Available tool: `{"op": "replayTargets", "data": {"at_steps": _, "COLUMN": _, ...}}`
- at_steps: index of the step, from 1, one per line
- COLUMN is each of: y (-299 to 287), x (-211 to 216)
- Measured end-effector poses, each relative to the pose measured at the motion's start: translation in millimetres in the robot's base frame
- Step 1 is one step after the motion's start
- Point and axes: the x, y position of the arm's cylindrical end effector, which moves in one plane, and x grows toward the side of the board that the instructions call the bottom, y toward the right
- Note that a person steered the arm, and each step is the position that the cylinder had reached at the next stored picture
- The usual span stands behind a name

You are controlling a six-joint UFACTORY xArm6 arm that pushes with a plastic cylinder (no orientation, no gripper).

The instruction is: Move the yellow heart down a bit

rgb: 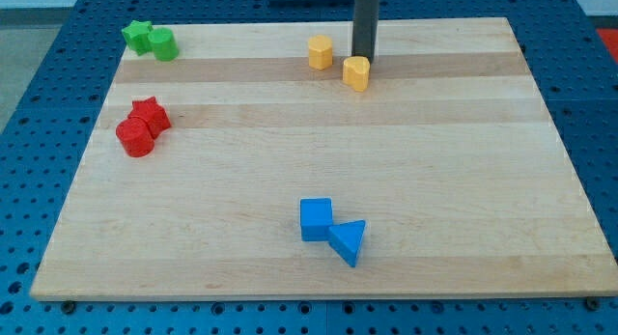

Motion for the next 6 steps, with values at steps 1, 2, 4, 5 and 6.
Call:
{"op": "replayTargets", "data": {"at_steps": 1, "y": 7, "x": 0}}
{"op": "replayTargets", "data": {"at_steps": 2, "y": 7, "x": 1}}
{"op": "replayTargets", "data": {"at_steps": 4, "y": 1, "x": 8}}
{"op": "replayTargets", "data": {"at_steps": 5, "y": -23, "x": 10}}
{"op": "replayTargets", "data": {"at_steps": 6, "y": -33, "x": 28}}
